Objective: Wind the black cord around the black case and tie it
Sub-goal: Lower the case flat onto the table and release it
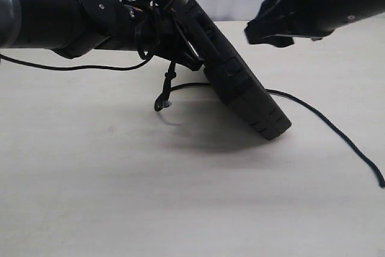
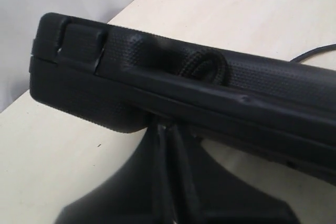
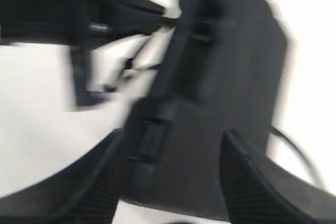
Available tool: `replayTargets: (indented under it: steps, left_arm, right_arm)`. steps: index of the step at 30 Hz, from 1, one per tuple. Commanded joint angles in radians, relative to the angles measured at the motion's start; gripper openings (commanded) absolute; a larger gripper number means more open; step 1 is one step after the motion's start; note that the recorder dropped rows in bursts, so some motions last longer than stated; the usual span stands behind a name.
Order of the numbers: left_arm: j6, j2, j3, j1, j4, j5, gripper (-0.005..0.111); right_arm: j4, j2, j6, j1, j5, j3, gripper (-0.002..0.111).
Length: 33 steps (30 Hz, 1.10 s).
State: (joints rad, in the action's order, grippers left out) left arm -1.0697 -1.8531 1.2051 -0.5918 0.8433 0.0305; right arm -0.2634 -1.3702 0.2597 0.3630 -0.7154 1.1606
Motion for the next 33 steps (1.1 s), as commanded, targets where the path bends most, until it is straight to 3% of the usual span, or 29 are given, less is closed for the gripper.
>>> replayTargets:
  steps: [1,5,8,12,16,19,33]
  left_arm:
    - [0.003,0.006,0.012,-0.002,0.007,-0.025,0.000]
    - [0.002,0.006,0.052,-0.022,0.007,0.000,0.000]
    - [-0.003,0.006,0.076,-0.052,0.007,-0.002,0.000]
    - [-0.015,0.006,0.107,-0.076,0.005,-0.020,0.000]
    - [-0.016,-0.021,0.136,-0.078,0.005,-0.021,0.000]
    - [-0.016,-0.059,0.156,-0.078,0.005,-0.017,0.000]
    - [-0.025,-0.148,0.275,-0.093,0.007,0.054,0.000]
  right_arm:
    - [0.544,-0.014,-0.480,-0.075,-0.014,-0.007,0.049]
    - [0.301,-0.113,-0.281,-0.196,0.047,-0.021,0.026]
    - [0.092,-0.191,-0.091,-0.221,0.044,-0.021,0.015]
    - [-0.035,-0.273,0.058,-0.224,0.039,-0.021,0.004]
    - [-0.232,-0.322,0.276,-0.224,-0.020,-0.012,0.004]
    - [-0.312,-0.330,0.320,-0.224,-0.096,0.024,0.004]
    - [-0.324,-0.309,0.320,-0.226,-0.067,0.059,0.004]
